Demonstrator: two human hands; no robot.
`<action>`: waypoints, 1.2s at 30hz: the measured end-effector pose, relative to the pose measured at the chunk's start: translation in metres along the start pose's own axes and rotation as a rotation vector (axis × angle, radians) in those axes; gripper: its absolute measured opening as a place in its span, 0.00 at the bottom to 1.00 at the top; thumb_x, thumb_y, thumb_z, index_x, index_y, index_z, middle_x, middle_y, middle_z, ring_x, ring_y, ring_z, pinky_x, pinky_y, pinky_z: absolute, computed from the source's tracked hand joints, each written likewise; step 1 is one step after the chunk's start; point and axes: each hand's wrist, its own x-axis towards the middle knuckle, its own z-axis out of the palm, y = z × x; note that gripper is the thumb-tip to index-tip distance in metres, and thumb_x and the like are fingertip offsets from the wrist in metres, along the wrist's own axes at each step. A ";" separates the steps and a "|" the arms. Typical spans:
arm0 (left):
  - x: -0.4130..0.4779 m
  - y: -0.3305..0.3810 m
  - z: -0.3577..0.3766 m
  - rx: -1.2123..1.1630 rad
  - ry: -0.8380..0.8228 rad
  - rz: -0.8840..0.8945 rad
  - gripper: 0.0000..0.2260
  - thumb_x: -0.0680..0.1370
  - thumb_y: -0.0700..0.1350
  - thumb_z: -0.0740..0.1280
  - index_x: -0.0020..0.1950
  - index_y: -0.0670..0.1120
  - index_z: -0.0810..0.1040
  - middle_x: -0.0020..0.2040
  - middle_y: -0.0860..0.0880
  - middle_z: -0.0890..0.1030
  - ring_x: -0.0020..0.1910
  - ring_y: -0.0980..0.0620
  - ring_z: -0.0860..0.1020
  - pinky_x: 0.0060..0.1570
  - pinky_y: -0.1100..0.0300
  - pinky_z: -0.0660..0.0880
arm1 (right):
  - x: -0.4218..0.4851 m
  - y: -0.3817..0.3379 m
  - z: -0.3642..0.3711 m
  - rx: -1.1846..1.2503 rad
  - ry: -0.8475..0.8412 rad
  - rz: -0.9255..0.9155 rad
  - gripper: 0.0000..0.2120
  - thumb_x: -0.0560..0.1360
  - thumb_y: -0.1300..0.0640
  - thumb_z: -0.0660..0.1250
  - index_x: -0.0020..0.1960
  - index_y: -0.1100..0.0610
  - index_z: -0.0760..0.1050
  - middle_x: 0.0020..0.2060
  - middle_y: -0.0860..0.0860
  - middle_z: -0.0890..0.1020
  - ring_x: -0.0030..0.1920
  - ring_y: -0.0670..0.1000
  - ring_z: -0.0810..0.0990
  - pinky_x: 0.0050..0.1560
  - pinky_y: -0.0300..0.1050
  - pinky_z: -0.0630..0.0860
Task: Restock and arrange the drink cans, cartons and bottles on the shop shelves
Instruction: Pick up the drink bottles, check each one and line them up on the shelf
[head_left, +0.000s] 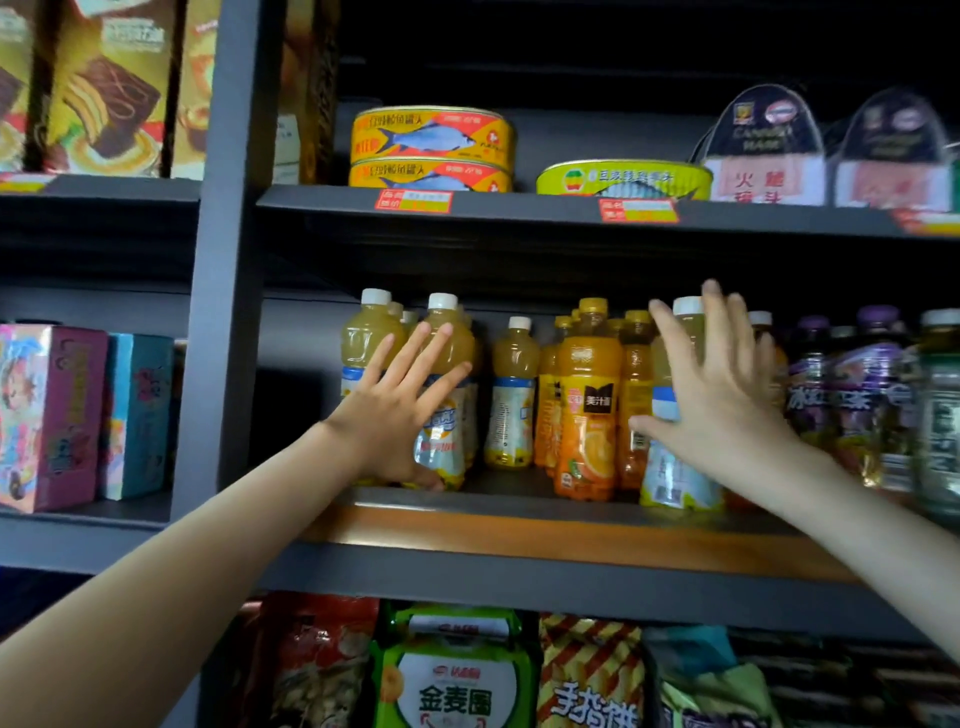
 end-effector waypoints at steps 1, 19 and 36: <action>0.001 0.000 0.001 -0.004 -0.002 0.000 0.60 0.53 0.78 0.69 0.73 0.41 0.68 0.74 0.32 0.61 0.72 0.31 0.63 0.64 0.33 0.64 | -0.005 0.006 0.004 0.019 -0.061 0.050 0.54 0.71 0.44 0.74 0.77 0.43 0.34 0.73 0.51 0.27 0.77 0.62 0.40 0.75 0.63 0.53; -0.009 -0.007 -0.001 -0.052 -0.103 -0.044 0.56 0.56 0.77 0.68 0.76 0.47 0.58 0.75 0.36 0.63 0.73 0.36 0.64 0.65 0.34 0.67 | 0.018 -0.088 0.039 0.733 -0.202 -0.164 0.49 0.71 0.60 0.75 0.76 0.36 0.46 0.74 0.39 0.31 0.77 0.51 0.51 0.67 0.46 0.66; -0.011 -0.009 -0.009 -0.074 -0.166 -0.077 0.58 0.53 0.74 0.74 0.74 0.44 0.64 0.73 0.36 0.67 0.70 0.37 0.69 0.62 0.34 0.69 | 0.076 -0.125 0.088 0.300 -0.273 0.068 0.51 0.73 0.60 0.72 0.78 0.43 0.38 0.75 0.53 0.29 0.77 0.59 0.36 0.72 0.59 0.60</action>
